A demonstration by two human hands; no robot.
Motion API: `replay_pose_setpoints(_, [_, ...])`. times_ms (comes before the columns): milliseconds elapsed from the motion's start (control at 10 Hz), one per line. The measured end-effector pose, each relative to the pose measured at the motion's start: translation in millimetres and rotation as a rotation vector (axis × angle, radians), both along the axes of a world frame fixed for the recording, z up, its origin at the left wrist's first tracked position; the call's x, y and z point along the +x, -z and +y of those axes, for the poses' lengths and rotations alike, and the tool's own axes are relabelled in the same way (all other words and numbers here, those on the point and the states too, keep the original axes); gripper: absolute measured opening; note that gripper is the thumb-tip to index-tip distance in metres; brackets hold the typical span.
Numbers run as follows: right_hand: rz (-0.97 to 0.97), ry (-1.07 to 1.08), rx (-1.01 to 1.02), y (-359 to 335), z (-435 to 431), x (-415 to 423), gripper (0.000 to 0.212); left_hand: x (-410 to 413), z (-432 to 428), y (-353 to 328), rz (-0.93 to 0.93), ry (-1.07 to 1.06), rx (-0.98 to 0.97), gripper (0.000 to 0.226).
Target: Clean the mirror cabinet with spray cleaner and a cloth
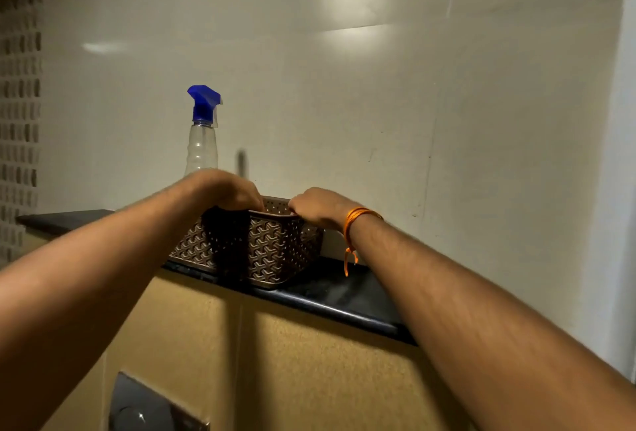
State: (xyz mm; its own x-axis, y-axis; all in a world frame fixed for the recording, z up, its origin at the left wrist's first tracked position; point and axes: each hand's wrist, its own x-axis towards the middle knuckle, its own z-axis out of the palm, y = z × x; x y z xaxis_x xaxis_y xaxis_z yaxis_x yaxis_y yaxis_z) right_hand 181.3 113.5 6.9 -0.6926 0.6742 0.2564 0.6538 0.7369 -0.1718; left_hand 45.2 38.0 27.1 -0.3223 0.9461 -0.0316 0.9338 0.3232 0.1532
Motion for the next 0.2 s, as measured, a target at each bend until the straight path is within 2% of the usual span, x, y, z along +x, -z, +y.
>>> replay_pose_setpoints(100, [0.154,0.007,-0.030,10.3,4.5,7.6,0.038,-4.4,0.8,5.2,-0.003,0.021,0.177,0.027])
replay_pose_setpoints(200, [0.270,-0.095,0.035,17.2,-2.1,17.3,0.037,-4.7,-2.7,8.7,0.066,0.003,0.365,0.028])
